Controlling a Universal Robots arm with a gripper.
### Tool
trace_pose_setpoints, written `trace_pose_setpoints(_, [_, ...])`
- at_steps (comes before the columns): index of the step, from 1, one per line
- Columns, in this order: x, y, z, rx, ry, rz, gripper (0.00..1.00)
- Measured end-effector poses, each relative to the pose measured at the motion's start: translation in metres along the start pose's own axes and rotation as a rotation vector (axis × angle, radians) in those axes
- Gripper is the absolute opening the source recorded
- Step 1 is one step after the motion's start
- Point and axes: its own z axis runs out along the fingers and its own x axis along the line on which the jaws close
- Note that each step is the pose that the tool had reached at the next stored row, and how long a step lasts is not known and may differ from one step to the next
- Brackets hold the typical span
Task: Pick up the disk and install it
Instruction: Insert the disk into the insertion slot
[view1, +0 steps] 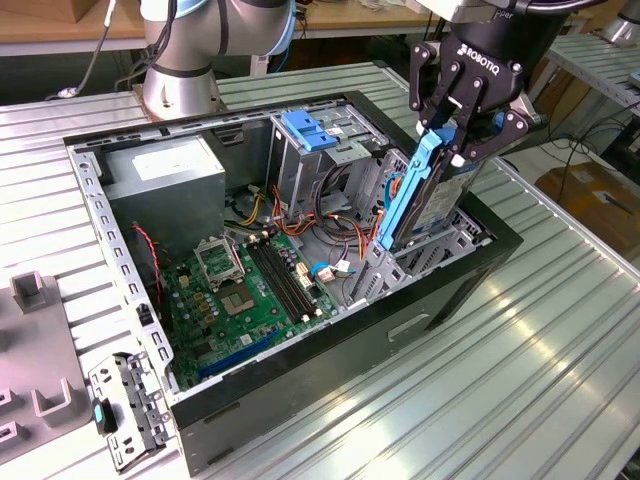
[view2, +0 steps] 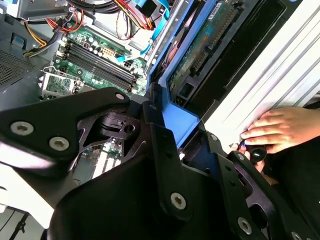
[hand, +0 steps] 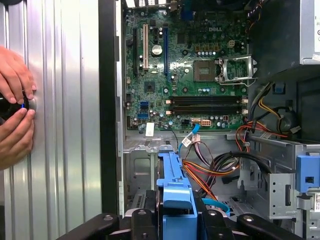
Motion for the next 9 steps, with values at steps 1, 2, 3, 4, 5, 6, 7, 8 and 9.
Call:
trace_pose_setpoints(1, [0.0000, 0.0000, 0.0000, 0.0000, -0.0001, 0.000, 0.37])
trace_pose_setpoints(2, [0.0000, 0.0000, 0.0000, 0.0000, 0.0000, 0.000, 0.37])
trace_pose_setpoints(3, [0.0000, 0.0000, 0.0000, 0.0000, 0.0000, 0.000, 0.37])
trace_pose_setpoints(4, [0.0000, 0.0000, 0.0000, 0.0000, 0.0000, 0.000, 0.37])
trace_pose_setpoints(5, [0.0000, 0.0000, 0.0000, 0.0000, 0.0000, 0.000, 0.38])
trace_pose_setpoints(6, [0.0000, 0.0000, 0.0000, 0.0000, 0.0001, 0.000, 0.45])
trace_pose_setpoints(7, [0.0000, 0.0000, 0.0001, 0.0000, 0.0002, 0.000, 0.45])
trace_pose_setpoints(8, [-0.0001, 0.0000, 0.0009, 0.0000, -0.0004, 0.000, 0.45])
trace_pose_setpoints(9, [0.0000, 0.0000, 0.0032, 0.0000, -0.0005, 0.000, 0.45])
